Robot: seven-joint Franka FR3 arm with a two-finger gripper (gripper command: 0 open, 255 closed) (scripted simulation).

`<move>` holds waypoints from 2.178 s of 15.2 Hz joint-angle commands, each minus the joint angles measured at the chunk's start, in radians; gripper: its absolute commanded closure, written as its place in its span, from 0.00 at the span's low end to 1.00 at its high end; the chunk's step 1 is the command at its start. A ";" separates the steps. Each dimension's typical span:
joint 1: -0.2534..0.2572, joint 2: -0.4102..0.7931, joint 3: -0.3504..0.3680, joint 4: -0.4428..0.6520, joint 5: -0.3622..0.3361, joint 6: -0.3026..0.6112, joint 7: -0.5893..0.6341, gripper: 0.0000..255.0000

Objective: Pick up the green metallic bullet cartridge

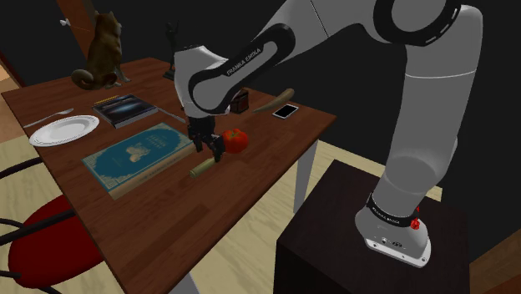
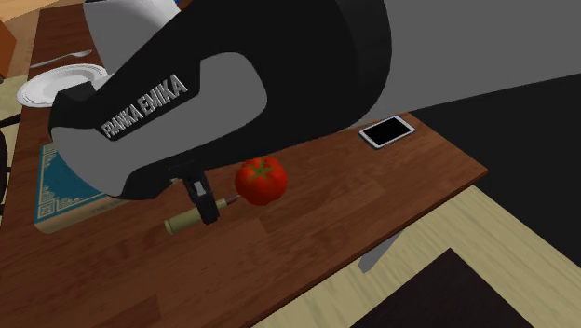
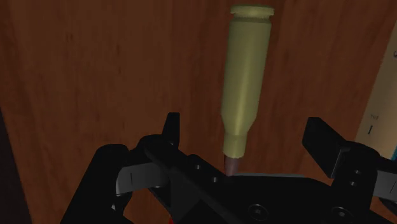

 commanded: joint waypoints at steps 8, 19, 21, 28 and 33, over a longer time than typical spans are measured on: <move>0.015 0.057 -0.016 -0.022 -0.036 0.073 0.031 1.00; 0.010 0.040 -0.011 -0.016 -0.025 0.051 0.024 1.00; 0.006 0.025 -0.007 -0.006 -0.015 0.028 0.019 1.00; -0.004 -0.024 0.005 0.033 0.017 -0.053 0.001 1.00; -0.009 -0.049 0.009 0.062 0.033 -0.103 -0.007 1.00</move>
